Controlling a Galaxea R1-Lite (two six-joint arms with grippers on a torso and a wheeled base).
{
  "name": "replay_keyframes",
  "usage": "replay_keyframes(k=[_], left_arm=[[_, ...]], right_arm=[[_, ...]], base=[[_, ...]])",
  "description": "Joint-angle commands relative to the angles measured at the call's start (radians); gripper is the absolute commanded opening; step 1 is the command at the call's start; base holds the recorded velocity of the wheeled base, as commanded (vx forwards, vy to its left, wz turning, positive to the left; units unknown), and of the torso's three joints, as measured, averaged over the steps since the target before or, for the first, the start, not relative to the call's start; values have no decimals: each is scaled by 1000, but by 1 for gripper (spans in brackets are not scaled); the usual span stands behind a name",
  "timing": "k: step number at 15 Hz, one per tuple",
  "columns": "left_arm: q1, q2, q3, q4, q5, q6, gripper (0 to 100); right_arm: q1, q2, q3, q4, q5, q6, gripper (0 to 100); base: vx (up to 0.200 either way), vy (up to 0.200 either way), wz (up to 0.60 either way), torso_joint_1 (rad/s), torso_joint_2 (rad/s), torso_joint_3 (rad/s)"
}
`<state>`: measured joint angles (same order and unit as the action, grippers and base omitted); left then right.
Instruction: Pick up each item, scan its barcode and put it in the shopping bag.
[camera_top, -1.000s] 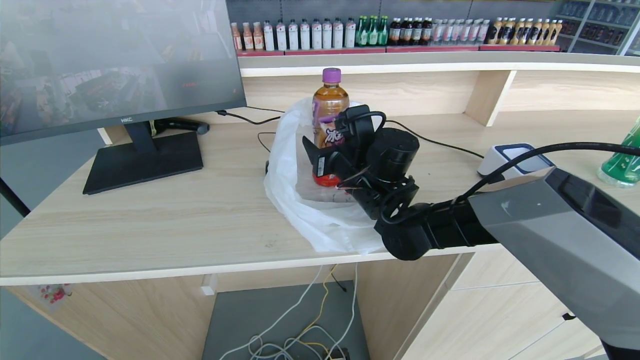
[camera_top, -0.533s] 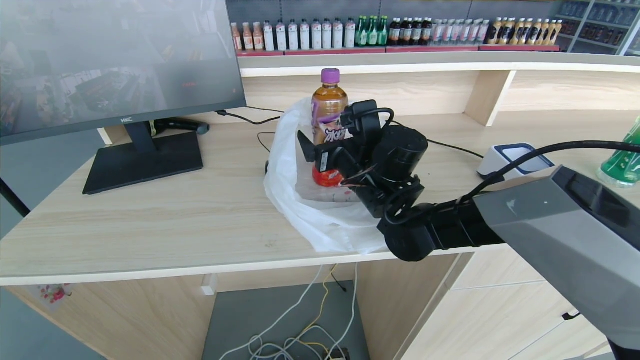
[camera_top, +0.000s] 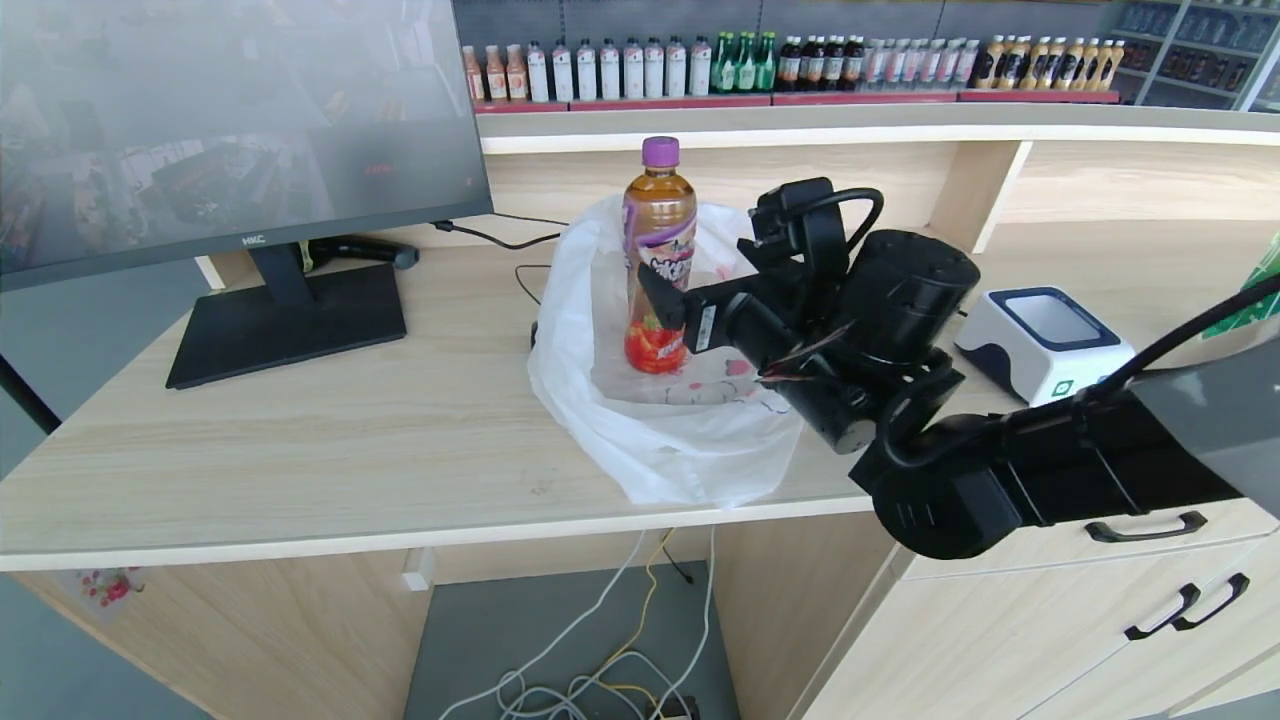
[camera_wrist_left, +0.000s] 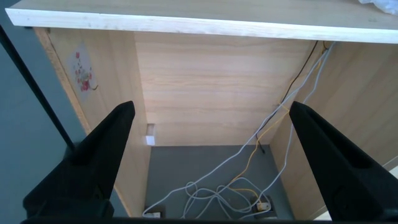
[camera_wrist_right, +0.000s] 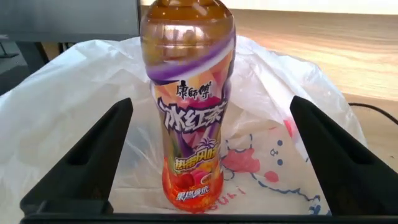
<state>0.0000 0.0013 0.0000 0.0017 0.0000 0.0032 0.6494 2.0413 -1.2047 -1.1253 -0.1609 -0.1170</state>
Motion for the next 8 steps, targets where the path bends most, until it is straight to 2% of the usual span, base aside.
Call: replay_keyframes(k=[1, 2, 3, 4, 6, 8], left_arm=[[0, 0, 0, 0, 0, 0, 100], [0, 0, 0, 0, 0, -3, 100], [2, 0, 0, 0, 0, -3, 100], [2, 0, 0, 0, 0, -3, 100], [0, 0, 0, 0, 0, -3, 100], [0, 0, 0, 0, 0, -6, 100]], right_arm=[[1, -113, 116, -62, 24, 2, 100], [0, -151, 252, -206, 92, -4, 100], [1, -173, 355, -292, 104, -6, 100], [3, -179, 390, -318, 104, -6, 100], [3, -200, 553, -445, 98, -6, 100], [3, -236, 544, -445, 80, -9, 100]], base=[[0, 0, 0, 0, 0, 0], [0, 0, 0, 0, 0, 0], [0, 0, 0, 0, 0, 0], [0, 0, 0, 0, 0, 0], [0, 0, 0, 0, 0, 0], [0, 0, 0, 0, 0, 0]])
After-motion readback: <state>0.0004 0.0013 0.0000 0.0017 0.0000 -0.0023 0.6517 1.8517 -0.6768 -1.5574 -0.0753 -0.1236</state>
